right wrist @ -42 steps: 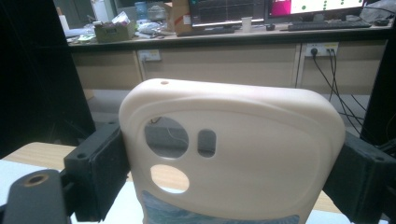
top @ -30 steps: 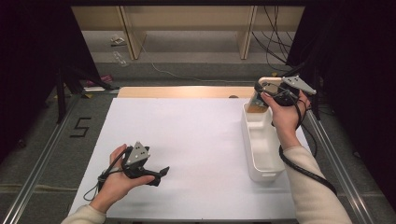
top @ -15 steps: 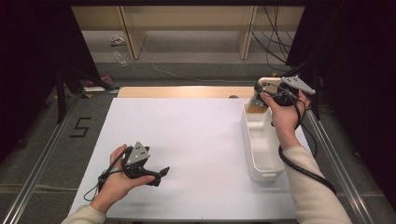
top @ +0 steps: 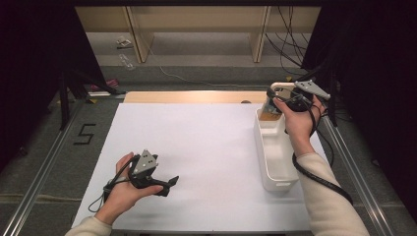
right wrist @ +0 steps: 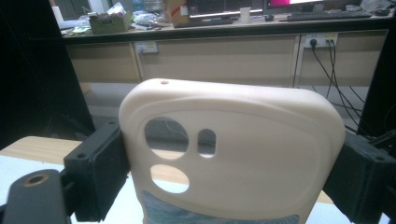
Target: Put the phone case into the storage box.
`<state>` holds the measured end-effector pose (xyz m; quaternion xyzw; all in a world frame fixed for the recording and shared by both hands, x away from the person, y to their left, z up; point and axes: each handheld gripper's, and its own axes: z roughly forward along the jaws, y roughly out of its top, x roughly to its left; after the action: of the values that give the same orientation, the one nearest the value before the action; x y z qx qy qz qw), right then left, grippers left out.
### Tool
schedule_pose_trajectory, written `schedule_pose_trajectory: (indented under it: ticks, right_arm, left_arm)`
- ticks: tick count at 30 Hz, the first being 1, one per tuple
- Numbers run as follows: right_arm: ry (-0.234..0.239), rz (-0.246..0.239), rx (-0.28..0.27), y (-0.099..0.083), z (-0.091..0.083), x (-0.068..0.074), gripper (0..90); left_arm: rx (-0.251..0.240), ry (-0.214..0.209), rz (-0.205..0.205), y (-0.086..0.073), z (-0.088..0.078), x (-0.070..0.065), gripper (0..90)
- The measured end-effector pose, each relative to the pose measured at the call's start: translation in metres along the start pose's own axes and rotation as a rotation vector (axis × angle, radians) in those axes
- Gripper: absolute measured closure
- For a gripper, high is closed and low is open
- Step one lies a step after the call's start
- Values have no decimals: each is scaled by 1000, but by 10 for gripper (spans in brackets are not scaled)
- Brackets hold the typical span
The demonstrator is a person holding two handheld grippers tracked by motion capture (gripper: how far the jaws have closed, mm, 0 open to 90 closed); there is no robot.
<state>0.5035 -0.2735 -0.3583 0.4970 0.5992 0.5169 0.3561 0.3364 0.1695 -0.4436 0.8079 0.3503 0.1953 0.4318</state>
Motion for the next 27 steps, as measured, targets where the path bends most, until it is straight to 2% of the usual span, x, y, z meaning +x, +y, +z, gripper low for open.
schedule_pose_trajectory:
  ticks: [27]
  right_arm:
    - [-29, -24, 40, -1, 14, -3, 126]
  left_arm:
    - [-1, 0, -4, 0, 0, 0, 0]
